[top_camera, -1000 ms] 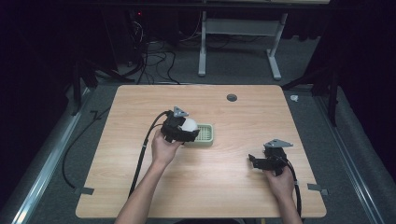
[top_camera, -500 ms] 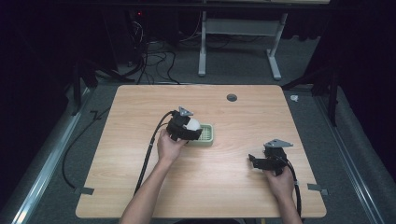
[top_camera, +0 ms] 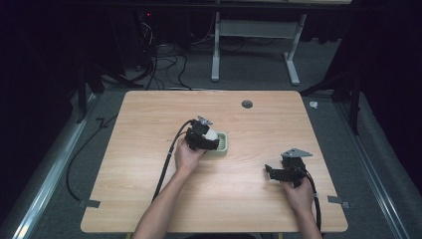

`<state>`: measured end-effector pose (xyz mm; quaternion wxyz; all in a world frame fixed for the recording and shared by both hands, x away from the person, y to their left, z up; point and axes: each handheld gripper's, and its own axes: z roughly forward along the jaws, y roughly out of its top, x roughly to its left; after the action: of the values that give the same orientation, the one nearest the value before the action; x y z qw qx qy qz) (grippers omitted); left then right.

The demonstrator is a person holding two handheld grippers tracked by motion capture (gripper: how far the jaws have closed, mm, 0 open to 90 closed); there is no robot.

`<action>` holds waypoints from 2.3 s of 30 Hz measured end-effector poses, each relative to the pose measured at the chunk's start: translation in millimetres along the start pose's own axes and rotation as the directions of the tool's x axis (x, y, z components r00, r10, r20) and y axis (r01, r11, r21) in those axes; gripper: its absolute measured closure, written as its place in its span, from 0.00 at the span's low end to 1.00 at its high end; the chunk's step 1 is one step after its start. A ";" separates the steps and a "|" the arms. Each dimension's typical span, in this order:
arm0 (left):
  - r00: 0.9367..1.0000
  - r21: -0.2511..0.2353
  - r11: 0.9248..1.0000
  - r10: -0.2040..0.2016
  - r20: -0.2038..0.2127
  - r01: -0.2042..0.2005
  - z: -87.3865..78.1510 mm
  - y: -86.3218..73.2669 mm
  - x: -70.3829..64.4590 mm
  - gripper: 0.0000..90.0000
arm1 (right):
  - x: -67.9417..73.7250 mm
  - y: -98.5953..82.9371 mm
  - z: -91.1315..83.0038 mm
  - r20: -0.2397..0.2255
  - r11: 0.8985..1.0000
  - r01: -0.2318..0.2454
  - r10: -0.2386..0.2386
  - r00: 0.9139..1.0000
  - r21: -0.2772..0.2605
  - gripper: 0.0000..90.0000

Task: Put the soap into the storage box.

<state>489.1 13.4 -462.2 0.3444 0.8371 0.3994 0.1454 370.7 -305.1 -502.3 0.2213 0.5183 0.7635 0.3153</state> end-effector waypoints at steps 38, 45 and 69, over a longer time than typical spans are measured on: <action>1.000 -0.034 0.999 0.014 -0.022 -0.015 7.2 1.1 -7.9 0.25 | 0.0 0.0 0.0 0.000 1.000 0.000 0.000 1.000 0.000 0.22; 1.000 -0.053 0.999 -0.002 -0.001 0.002 -2.3 3.5 -5.3 0.23 | -0.1 0.0 0.0 -0.001 1.000 0.000 0.000 1.000 0.000 0.22; 1.000 -0.105 0.994 0.010 0.006 -0.009 -46.7 5.3 3.4 0.23 | 0.1 0.0 -0.1 0.000 1.000 0.001 -0.001 1.000 0.002 0.22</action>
<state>470.0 35.2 -425.0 0.3887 0.8200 0.3863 0.1653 370.6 -305.0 -502.2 0.2209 0.5181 0.7640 0.3147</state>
